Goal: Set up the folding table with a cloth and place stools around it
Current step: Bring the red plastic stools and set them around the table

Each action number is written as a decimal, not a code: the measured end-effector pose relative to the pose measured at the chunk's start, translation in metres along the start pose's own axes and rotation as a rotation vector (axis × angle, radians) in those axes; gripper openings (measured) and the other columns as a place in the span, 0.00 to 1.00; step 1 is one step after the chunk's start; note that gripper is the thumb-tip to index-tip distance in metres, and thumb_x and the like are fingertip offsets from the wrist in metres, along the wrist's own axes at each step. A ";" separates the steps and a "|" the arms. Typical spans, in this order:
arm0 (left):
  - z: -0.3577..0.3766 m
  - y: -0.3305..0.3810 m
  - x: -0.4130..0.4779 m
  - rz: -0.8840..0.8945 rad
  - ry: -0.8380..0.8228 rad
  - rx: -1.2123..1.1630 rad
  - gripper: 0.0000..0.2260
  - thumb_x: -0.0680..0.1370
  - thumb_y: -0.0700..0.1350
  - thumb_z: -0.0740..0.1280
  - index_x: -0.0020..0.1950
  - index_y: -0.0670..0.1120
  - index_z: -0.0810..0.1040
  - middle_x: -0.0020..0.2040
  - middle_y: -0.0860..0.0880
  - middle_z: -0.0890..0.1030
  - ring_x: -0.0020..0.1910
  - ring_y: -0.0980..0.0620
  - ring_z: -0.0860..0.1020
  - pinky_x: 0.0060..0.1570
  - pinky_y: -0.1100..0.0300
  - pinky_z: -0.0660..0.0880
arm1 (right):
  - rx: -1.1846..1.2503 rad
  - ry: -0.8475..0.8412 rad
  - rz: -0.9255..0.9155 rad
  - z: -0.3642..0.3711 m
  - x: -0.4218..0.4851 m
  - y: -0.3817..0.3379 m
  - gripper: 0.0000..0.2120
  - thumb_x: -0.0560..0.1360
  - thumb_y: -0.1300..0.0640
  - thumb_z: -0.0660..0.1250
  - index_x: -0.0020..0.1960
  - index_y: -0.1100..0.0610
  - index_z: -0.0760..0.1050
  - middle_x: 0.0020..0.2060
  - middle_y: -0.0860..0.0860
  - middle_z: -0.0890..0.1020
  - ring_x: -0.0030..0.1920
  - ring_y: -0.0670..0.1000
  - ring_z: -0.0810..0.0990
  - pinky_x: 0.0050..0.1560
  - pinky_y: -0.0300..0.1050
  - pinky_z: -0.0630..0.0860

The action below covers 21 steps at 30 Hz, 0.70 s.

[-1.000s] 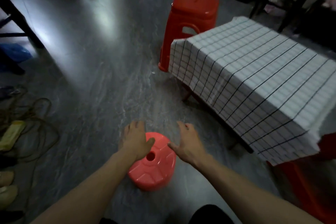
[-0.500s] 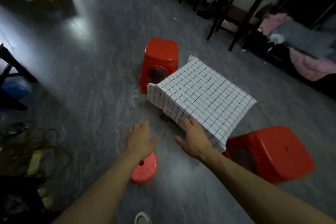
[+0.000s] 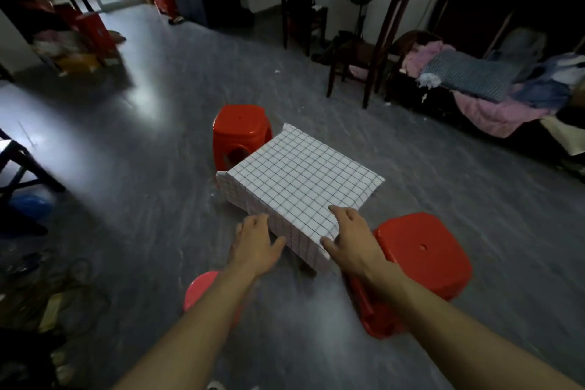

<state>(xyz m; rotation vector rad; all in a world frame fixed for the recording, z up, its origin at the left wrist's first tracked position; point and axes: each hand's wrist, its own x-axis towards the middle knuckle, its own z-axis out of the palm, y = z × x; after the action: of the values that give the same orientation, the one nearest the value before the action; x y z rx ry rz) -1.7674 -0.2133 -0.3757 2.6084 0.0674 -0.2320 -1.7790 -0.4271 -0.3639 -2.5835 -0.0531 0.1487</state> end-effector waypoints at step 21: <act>0.148 0.230 0.062 -0.059 -0.144 -0.036 0.27 0.76 0.56 0.66 0.70 0.44 0.67 0.64 0.42 0.73 0.64 0.41 0.68 0.64 0.47 0.69 | -0.022 -0.004 0.122 -0.157 0.039 0.238 0.32 0.74 0.50 0.70 0.74 0.57 0.64 0.70 0.59 0.70 0.70 0.58 0.67 0.71 0.50 0.65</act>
<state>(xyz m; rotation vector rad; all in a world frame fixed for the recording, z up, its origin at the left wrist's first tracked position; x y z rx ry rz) -1.7075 -0.4862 -0.3996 2.5478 0.0972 -0.4349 -1.7199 -0.7087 -0.3609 -2.6084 0.1018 0.1987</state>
